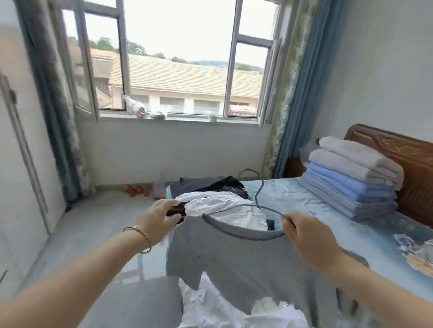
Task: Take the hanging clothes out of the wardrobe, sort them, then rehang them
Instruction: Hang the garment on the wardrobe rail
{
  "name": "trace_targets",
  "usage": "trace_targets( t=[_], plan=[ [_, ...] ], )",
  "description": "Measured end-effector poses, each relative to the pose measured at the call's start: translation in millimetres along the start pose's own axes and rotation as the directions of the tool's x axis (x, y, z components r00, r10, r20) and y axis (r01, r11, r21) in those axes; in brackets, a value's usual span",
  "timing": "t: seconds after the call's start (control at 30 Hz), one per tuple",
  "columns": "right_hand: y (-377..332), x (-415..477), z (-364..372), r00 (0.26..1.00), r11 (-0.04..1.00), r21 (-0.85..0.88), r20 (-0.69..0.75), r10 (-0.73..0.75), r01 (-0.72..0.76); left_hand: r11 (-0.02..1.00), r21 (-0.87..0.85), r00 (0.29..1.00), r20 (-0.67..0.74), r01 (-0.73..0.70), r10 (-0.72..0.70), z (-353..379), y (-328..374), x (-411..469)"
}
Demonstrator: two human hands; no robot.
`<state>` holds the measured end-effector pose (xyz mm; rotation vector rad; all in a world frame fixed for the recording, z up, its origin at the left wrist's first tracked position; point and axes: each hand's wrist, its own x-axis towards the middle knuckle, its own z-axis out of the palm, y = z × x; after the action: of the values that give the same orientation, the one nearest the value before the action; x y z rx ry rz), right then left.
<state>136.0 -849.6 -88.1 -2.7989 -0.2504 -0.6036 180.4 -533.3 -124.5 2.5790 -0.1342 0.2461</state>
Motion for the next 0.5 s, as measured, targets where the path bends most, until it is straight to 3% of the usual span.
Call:
trace_targets(
  t=[0.17, 0.27, 0.43, 0.5],
  plan=[
    [-118.7, 44.3, 13.4, 0.98, 0.956, 0.22, -0.008, -0.197, 0.194, 0.989, 0.146, 0.987, -0.162, 0.009, 0.015, -80.8, -69.7, -52.5],
    [-194.8, 55.1, 27.6, 0.948, 0.897, 0.325, 0.01, -0.319, 0.299, 0.955, 0.272, 0.957, -0.287, 0.115, -0.033, -129.8, -113.1, -86.1],
    [-317.4, 54.7, 45.3, 0.796, 0.781, 0.351, 0.139, -0.59, 0.517, 0.899, 0.358, 0.916, -0.388, 0.253, -0.103, -207.5, -170.0, -156.3],
    [-363.1, 51.4, 52.0, 0.737, 0.673, 0.447, 0.043, -0.674, 0.589, 0.881, 0.358, 0.885, -0.446, 0.309, -0.13, -230.6, -189.2, -183.2]
  ],
)
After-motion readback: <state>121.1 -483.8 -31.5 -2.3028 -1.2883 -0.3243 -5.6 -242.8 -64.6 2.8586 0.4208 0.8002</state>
